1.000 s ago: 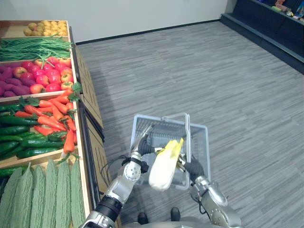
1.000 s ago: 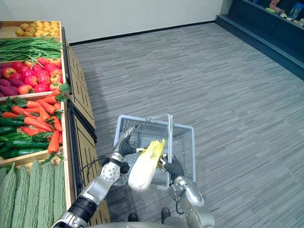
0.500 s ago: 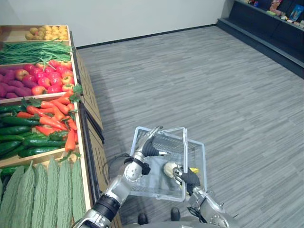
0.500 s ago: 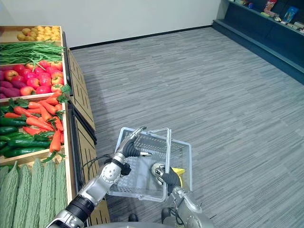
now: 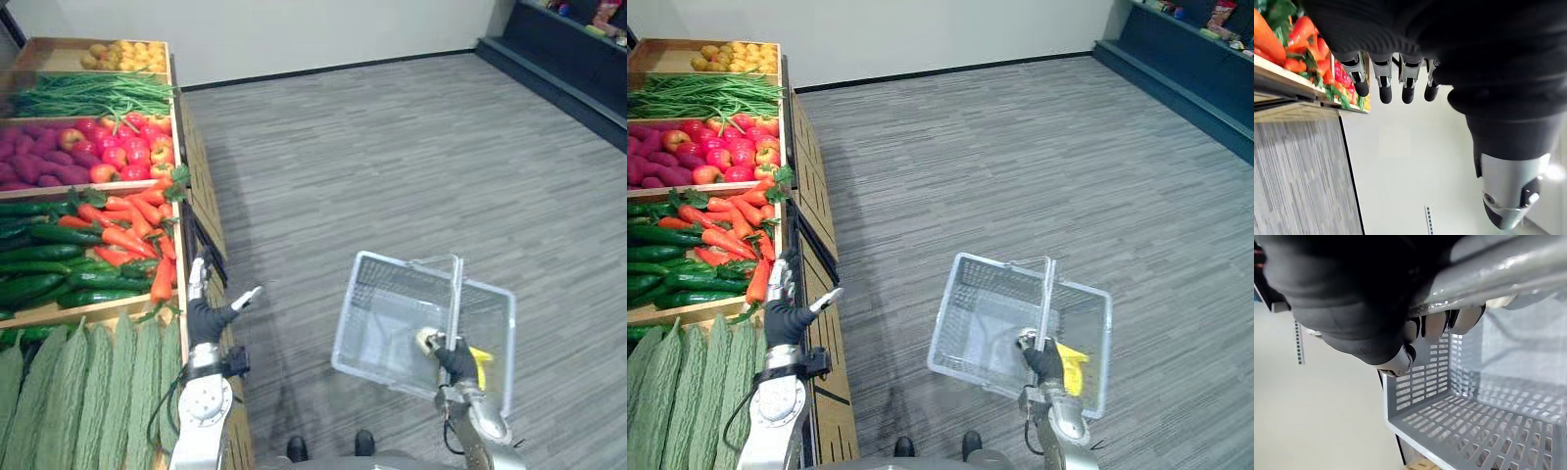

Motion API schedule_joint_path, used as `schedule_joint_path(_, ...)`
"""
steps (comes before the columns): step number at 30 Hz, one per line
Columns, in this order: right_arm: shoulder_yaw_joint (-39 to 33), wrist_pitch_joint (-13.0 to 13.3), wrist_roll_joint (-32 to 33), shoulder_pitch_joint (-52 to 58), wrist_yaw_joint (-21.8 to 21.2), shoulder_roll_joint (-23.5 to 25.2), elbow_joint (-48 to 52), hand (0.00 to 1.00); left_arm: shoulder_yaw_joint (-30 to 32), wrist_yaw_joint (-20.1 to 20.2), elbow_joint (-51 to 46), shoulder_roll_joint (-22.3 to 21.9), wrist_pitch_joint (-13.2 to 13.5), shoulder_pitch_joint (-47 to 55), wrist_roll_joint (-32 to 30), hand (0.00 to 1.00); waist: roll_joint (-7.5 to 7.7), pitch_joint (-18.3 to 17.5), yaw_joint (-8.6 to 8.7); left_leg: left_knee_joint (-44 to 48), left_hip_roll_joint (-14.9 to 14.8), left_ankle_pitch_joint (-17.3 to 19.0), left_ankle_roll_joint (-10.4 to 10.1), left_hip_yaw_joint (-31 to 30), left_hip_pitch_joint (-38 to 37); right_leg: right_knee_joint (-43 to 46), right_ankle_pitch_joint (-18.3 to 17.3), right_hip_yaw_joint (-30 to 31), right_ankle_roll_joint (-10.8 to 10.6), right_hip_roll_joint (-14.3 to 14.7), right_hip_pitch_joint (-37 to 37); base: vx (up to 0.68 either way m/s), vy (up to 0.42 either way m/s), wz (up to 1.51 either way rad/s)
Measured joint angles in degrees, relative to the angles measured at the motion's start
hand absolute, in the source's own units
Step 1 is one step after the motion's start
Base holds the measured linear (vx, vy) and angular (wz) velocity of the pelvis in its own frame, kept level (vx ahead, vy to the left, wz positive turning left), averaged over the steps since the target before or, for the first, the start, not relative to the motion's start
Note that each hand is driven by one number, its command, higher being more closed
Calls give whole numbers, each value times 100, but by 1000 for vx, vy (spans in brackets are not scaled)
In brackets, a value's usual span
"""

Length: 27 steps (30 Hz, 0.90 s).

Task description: Pick vegetable in the basket

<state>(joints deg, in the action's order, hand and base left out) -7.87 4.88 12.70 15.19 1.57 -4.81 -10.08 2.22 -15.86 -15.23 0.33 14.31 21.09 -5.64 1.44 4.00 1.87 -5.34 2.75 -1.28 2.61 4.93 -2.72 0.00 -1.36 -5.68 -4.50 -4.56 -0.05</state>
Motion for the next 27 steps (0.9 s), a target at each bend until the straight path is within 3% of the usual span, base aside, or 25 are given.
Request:
schedule_joint_path(1,-79,0,-72,-4,66,2,0,100,39,-4,-24,-56,8,11,54,0,5,11,10,131,15,44,32,-33,75,201,-112,-78,-9,-44,-79,54,14,38)
schedule_joint_path(3,-215,-2,-267,-18,225,29,-10,100,89,-5,-73,-118,9,10,138,0,66,122,33,993,24,557,38,-60,362,943,-446,-415,-166,-223,-211,55,17,56)
schedule_joint_path(4,-291,-14,-299,-55,241,18,-20,100,105,-9,-75,-143,9,11,155,0,35,176,29,1225,-20,728,56,-110,438,1293,-477,-544,-140,-234,-317,-5,11,32)
schedule_joint_path(5,-301,-34,-413,-162,256,-3,-29,100,188,-33,-67,-200,5,40,162,0,-99,277,-7,1576,-141,966,169,-219,516,2174,-456,-675,-117,-249,-611,10,22,34)
schedule_joint_path(6,-282,-29,-508,-219,270,8,-28,100,247,-53,-62,-223,6,6,163,0,-268,361,54,1767,-244,1124,318,-411,467,2918,-603,-660,125,-261,-948,6,27,37)
schedule_joint_path(8,-309,-29,-560,-300,288,-8,-28,100,247,-75,-62,-196,7,-89,165,0,-284,376,39,1801,-290,1190,340,-557,462,2955,-847,-552,196,-256,-1175,170,-30,38)
schedule_joint_path(11,-317,-27,-590,-594,337,-21,-26,100,201,-146,62,-167,8,-474,160,0,-368,483,71,2103,-417,1433,265,-932,609,2152,-740,22,112,-131,-1570,182,-95,43)
schedule_joint_path(13,-296,-29,-621,-620,351,-16,10,100,98,-238,98,-115,15,-749,157,0,-431,535,91,2423,-433,1771,75,-1214,607,1540,-544,461,-151,-134,-1594,286,-209,71)
schedule_joint_path(16,2,-46,-620,-451,339,-41,39,100,17,-302,113,-21,127,-536,163,0,-462,525,135,3248,-676,2258,-125,-1438,440,1683,-477,374,-30,36,-1270,411,-366,88)
schedule_joint_path(17,38,-47,-620,-431,343,-56,58,100,-35,-300,113,-82,131,-507,163,0,-602,485,180,3913,-752,2189,-108,-1414,750,1743,-424,243,53,127,-1190,479,-356,89)
schedule_joint_path(18,90,-66,-609,-429,348,-127,67,100,-106,-288,120,-274,130,-370,238,0,-735,508,120,5074,-1102,1757,-116,-1133,1240,1679,-457,15,232,317,-913,490,-344,52)
schedule_joint_path(19,183,-90,-605,-433,341,-154,78,100,-124,-278,177,-375,127,-304,291,0,-758,543,-56,5873,-1460,1393,-134,-710,1520,1455,-497,-37,384,503,-512,517,-351,27)
schedule_joint_path(20,218,-91,-608,-432,350,-149,87,100,-146,-274,205,-357,126,-306,299,0,-760,541,-112,6106,-1560,1399,-143,-552,1610,1301,-504,-57,443,559,-305,551,-310,21)
schedule_joint_path(22,244,-93,-611,-438,378,-139,411,100,-216,-173,205,-342,131,-353,359,0,-708,569,-159,6356,-1434,1517,-214,-203,1898,822,-551,-146,551,562,290,495,-240,38)
schedule_joint_path(23,208,-86,-608,-497,377,-156,570,100,-213,-151,206,-347,131,-398,378,0,-700,575,-150,6137,-1217,1664,-296,-94,2046,652,-586,-179,607,547,507,434,-163,33)
schedule_joint_path(25,175,-78,-592,-644,383,-181,647,100,-201,-148,206,-342,131,-497,384,0,-665,603,-156,5526,-947,1784,-311,92,2134,526,-664,-185,729,543,771,379,-94,26)
schedule_joint_path(27,13,-64,-541,-838,449,-187,645,100,-208,-134,205,-336,131,-704,364,0,-605,640,-198,4304,-719,1705,-355,730,2305,447,-735,-305,772,564,1135,445,-56,30)
